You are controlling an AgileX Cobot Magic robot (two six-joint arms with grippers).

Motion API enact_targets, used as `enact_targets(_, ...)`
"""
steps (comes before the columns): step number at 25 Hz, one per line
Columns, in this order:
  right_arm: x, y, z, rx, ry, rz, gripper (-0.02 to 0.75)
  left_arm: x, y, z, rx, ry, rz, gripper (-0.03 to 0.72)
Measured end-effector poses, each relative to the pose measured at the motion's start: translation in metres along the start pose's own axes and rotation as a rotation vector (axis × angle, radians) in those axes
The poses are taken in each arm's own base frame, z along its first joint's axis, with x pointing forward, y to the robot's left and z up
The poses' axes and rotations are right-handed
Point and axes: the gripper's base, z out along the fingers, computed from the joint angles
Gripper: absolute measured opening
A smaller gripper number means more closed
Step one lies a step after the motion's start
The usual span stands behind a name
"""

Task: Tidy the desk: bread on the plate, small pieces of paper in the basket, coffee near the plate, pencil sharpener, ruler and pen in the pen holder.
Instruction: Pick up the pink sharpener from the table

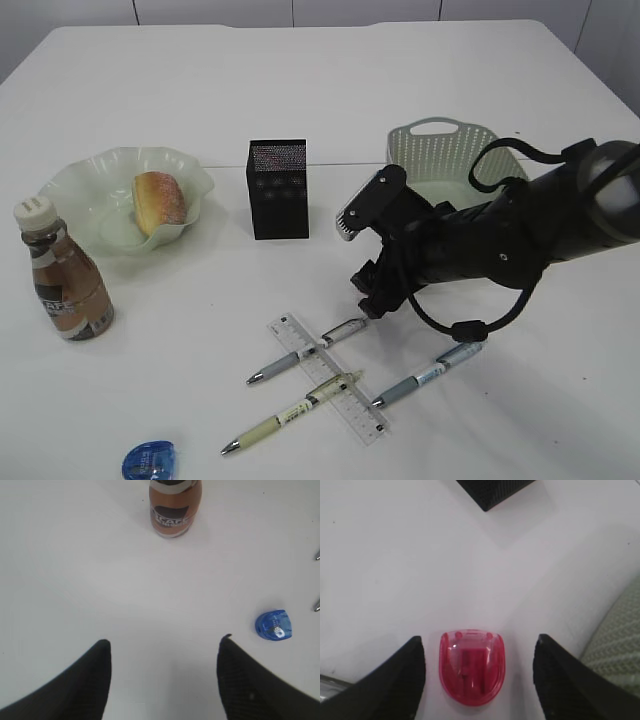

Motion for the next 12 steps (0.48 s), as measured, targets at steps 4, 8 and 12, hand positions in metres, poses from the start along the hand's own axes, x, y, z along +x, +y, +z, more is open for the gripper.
enact_targets(4,0.0008,0.0001,0.0,-0.002,0.009,0.0,0.496,0.0,-0.0001,0.0,0.002,0.0,-0.001,0.486)
enact_targets(8,0.0026,0.001,0.0019,-0.005,0.015,0.0,0.496,0.0,-0.0001,0.0,0.002,0.0,-0.001,0.486)
enact_targets(12,0.0064,0.0027,0.0056,-0.012,0.031,0.001,0.496,0.0,-0.0001,0.0,0.002,0.0,-0.001,0.486)
